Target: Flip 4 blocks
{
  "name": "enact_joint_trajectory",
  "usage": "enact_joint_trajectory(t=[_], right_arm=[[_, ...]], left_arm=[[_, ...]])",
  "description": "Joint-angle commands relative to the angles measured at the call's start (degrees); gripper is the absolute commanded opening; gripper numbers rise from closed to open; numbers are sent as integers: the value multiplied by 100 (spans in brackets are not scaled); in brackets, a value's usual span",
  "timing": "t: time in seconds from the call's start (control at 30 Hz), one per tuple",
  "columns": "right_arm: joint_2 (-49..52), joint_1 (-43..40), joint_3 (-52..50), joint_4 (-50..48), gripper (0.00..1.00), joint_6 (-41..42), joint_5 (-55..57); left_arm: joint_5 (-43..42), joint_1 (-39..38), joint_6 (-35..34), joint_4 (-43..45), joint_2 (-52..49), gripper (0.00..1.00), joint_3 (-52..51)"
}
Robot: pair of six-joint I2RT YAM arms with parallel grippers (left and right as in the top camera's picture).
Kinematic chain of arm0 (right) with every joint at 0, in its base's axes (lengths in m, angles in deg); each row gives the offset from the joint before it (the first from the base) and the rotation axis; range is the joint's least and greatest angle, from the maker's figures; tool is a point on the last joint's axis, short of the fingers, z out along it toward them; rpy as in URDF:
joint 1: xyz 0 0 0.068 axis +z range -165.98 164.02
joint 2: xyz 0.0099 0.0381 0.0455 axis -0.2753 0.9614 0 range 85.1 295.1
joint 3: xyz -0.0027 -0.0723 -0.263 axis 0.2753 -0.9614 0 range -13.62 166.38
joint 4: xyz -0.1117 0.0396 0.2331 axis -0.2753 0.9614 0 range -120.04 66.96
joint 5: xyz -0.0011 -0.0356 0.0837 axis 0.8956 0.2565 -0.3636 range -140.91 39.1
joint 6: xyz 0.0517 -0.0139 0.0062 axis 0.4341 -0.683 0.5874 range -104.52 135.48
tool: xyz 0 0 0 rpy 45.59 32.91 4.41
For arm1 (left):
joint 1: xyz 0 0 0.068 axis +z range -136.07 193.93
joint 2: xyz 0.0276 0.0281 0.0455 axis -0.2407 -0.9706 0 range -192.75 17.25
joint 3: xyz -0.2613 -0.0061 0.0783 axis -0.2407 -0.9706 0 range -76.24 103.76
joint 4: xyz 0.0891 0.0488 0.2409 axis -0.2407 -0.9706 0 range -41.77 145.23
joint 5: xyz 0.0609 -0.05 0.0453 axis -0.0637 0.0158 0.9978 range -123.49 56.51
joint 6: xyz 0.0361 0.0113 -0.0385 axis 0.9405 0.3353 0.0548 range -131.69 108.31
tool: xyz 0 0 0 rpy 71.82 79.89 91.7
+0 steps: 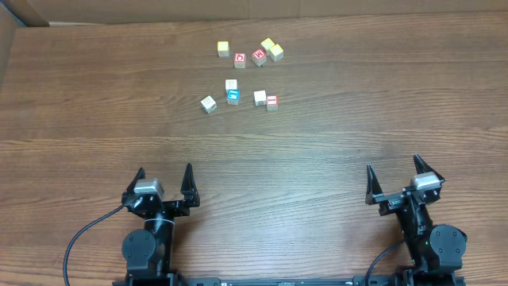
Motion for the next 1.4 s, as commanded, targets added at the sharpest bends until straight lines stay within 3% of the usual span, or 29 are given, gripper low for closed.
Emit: enact_joint_trajectory(t=[0.0,0.7,0.9,1.03,1.13,1.37], right_arm=[[9,28,-61,-28,100,-20,-7],[9,28,-61,-37,100,-15,-11],[9,28,-61,-72,100,645,-431],[9,28,-57,-299,100,879,-634],[13,28,83,-319,100,1333,-695],[160,24,1650,798,100,1351,-243]], left_arm=[[46,-37,-61,-13,11,100,-17],[-31,-37,-85,2,11,100,-17],[-28,-37,-85,4,11,100,-17],[-1150,-37,-87,162,11,100,42],[-1932,-37,-393,-46,9,100,433],[-1930,-37,-232,-1714,-673,100,2695]])
